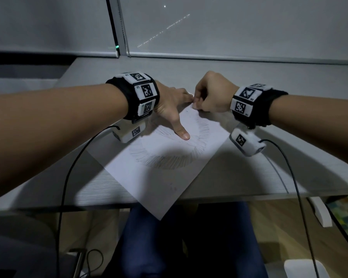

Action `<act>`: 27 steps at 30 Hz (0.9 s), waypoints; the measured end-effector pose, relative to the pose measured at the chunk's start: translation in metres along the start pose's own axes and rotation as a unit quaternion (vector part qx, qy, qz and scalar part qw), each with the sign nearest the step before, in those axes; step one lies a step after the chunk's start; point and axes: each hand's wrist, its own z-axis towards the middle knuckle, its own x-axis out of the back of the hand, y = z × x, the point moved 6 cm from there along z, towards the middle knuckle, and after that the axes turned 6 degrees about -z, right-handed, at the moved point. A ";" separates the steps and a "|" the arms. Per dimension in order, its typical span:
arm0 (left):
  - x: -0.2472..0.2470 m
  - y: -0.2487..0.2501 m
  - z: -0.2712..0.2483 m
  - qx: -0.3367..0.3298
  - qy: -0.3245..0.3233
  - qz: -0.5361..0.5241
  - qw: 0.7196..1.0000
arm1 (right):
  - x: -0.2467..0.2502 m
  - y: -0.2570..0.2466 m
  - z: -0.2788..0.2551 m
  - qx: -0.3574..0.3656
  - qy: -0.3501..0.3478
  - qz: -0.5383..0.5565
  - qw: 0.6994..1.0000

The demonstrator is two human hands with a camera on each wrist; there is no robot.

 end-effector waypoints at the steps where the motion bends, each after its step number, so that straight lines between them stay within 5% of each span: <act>1: 0.000 0.000 -0.001 0.002 -0.002 -0.001 1.000 | 0.000 0.002 0.000 -0.003 0.005 -0.003 1.000; 7: 0.000 0.002 0.000 -0.006 -0.008 -0.016 1.000 | -0.006 -0.015 -0.031 0.072 -0.058 0.025 0.995; 27: -0.002 0.002 0.000 0.010 -0.052 -0.006 0.999 | 0.000 0.003 -0.028 0.027 -0.024 0.003 0.999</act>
